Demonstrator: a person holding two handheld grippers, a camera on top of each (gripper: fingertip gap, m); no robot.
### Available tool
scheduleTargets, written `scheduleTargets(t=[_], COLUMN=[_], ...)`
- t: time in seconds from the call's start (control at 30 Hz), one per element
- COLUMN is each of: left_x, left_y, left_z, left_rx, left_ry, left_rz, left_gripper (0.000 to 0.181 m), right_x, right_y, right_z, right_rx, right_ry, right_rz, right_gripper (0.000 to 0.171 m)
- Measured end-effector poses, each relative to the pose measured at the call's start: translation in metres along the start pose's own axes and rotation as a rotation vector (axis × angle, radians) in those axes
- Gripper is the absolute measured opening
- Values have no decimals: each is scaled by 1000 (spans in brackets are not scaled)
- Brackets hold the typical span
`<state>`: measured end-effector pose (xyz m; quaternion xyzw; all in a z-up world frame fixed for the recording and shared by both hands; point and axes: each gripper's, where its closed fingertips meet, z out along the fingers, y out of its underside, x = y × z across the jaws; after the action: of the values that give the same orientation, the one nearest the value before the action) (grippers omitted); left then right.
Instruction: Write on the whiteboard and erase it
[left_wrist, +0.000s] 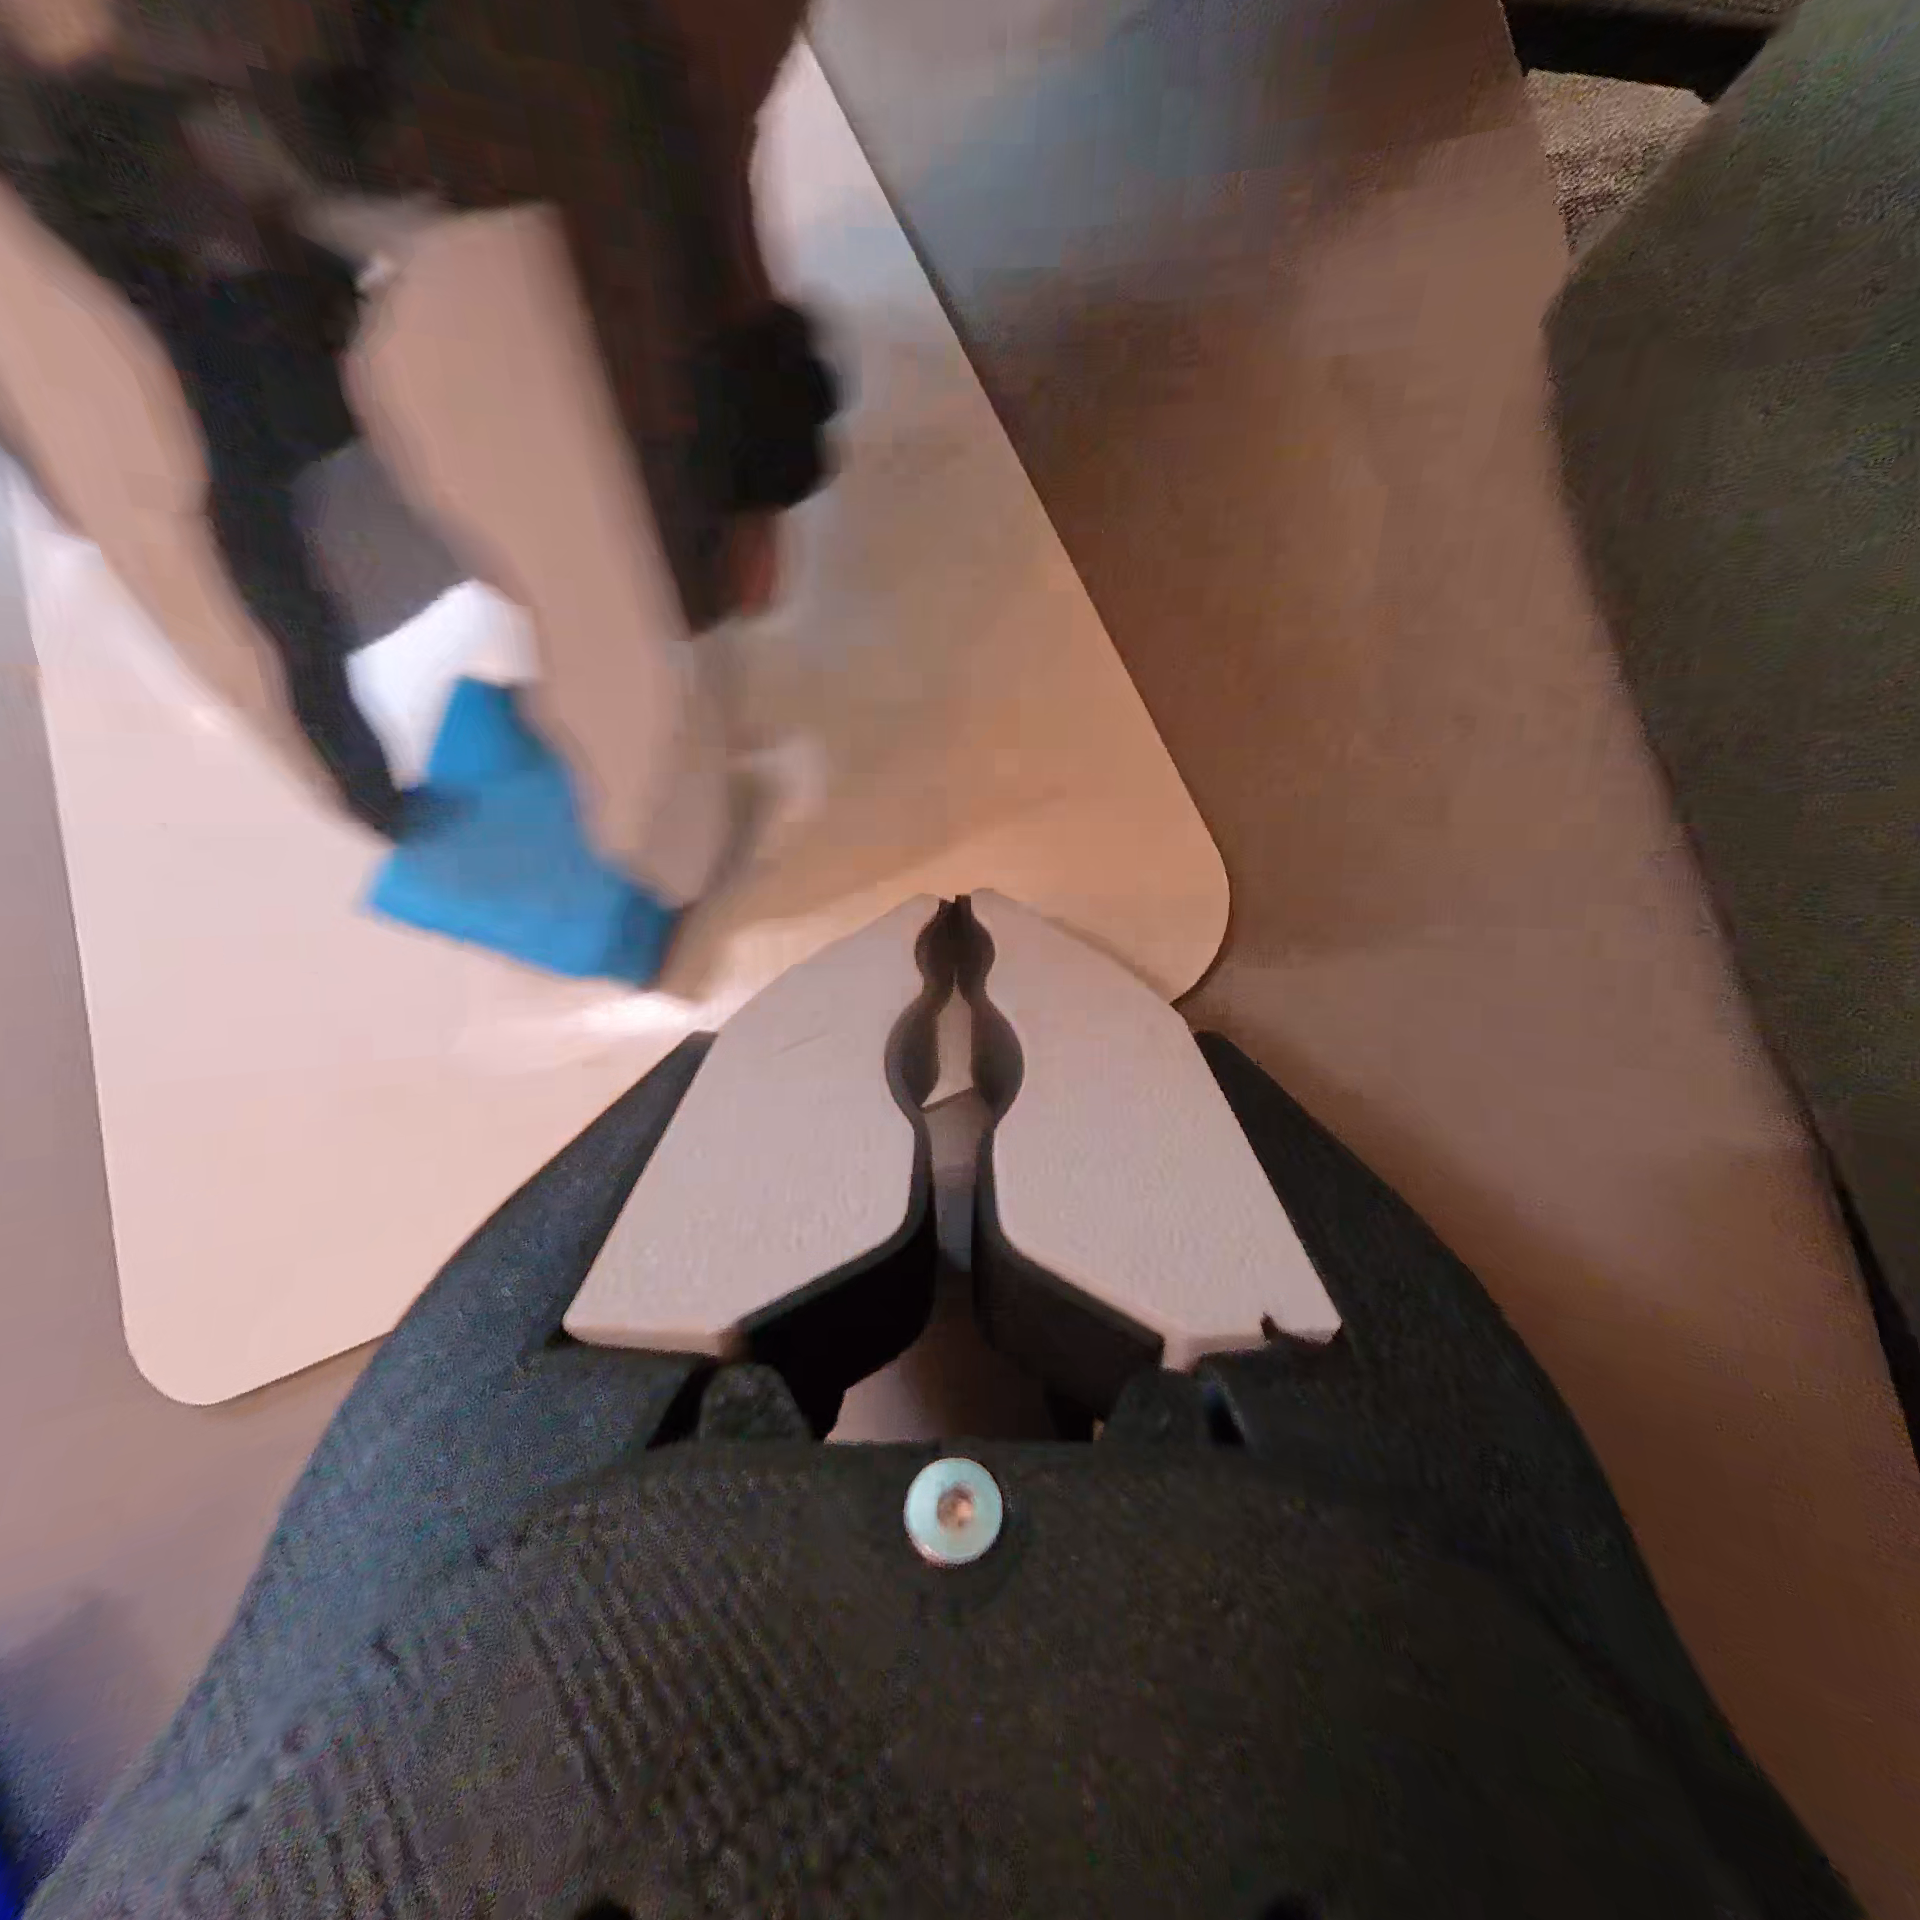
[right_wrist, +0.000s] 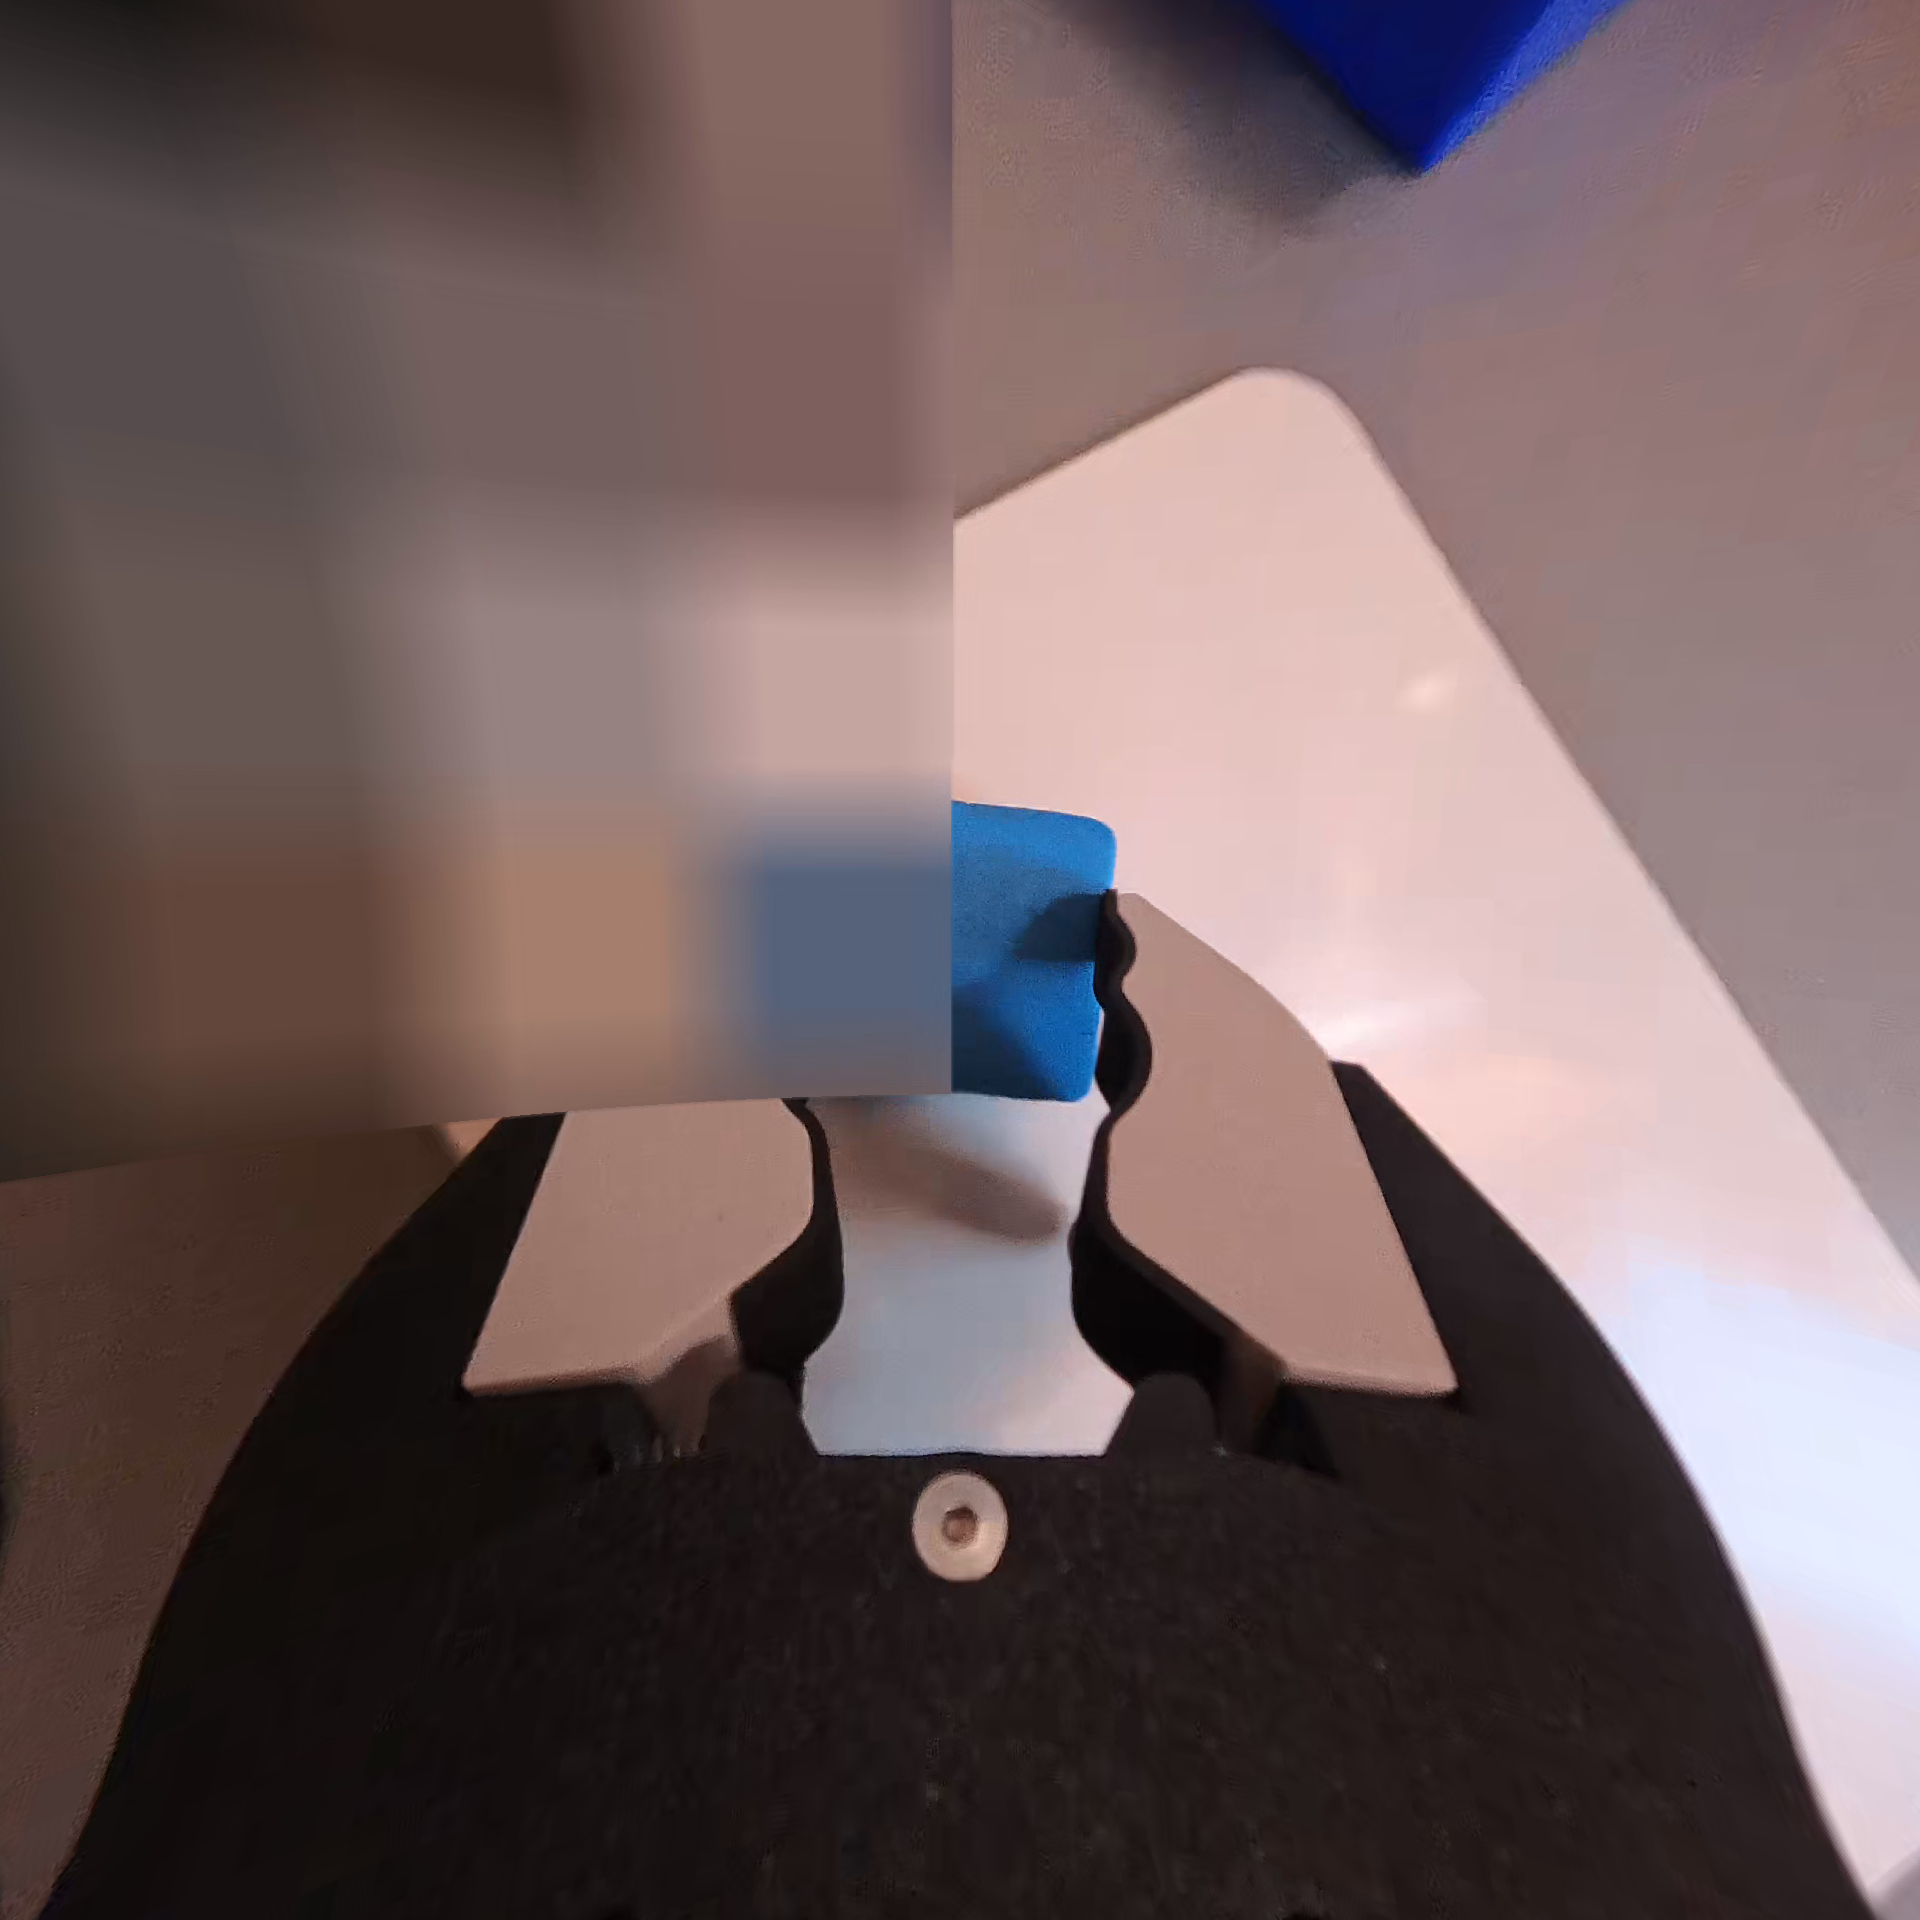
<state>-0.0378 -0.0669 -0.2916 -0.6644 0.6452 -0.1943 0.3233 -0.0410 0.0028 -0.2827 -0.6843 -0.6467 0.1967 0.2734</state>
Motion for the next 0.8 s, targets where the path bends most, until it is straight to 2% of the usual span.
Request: scheduleTargets(t=[0.07, 0.17, 0.2, 0.23, 0.3, 0.37, 0.4, 0.43, 0.47, 0.53, 0.6, 0.67, 0.73, 0.8], left_x=[0, 1, 0, 0, -4, -6, -7, -7, -7, -7, -6, -6, -6, -5], left_y=[0, 1, 1, 1, 2, 3, 4, 4, 4, 3, 4, 4, 4, 4], left_z=[-1, -1, -1, -1, -2, -3, -3, -3, -3, -3, -4, -4, -4, -4], left_rx=[0, -2, -4, -6, -6, -6, -10, -13, -14, -15, -12, -8, -5, -4], left_ry=[-3, -6, -10, -15, -26, -21, -25, -29, -33, -40, -38, -33, -25, -22], left_rz=[2, 1, 1, -2, -23, -50, -54, -52, -46, -29, -27, -29, -34, -38], left_gripper=[0, 0, 0, 0, 0, 0, 0, 0, 0, 0, 0, 0, 0, 0], right_x=[10, 122, 140, 137, 90, 17, -7, -12, 5, 78, 141, 148, 126, 128], right_y=[27, 111, 135, 145, 129, 94, 81, 78, 85, 116, 141, 120, 78, 59], right_z=[-21, -77, -95, -103, -95, -74, -68, -66, -70, -86, -99, -81, -49, -35], right_rx=[3, -13, -31, -51, -60, -48, -50, -56, -59, -21, -42, -78, -67, -82], right_ry=[36, 340, 386, 385, 310, 171, 148, 156, 179, 271, 374, 323, 222, 203], right_rz=[44, 421, 505, 514, 410, 245, 144, 86, 128, 389, 499, 435, 274, 186], right_gripper=[52, 51, 51, 51, 51, 51, 51, 51, 51, 51, 51, 52, 51, 52])
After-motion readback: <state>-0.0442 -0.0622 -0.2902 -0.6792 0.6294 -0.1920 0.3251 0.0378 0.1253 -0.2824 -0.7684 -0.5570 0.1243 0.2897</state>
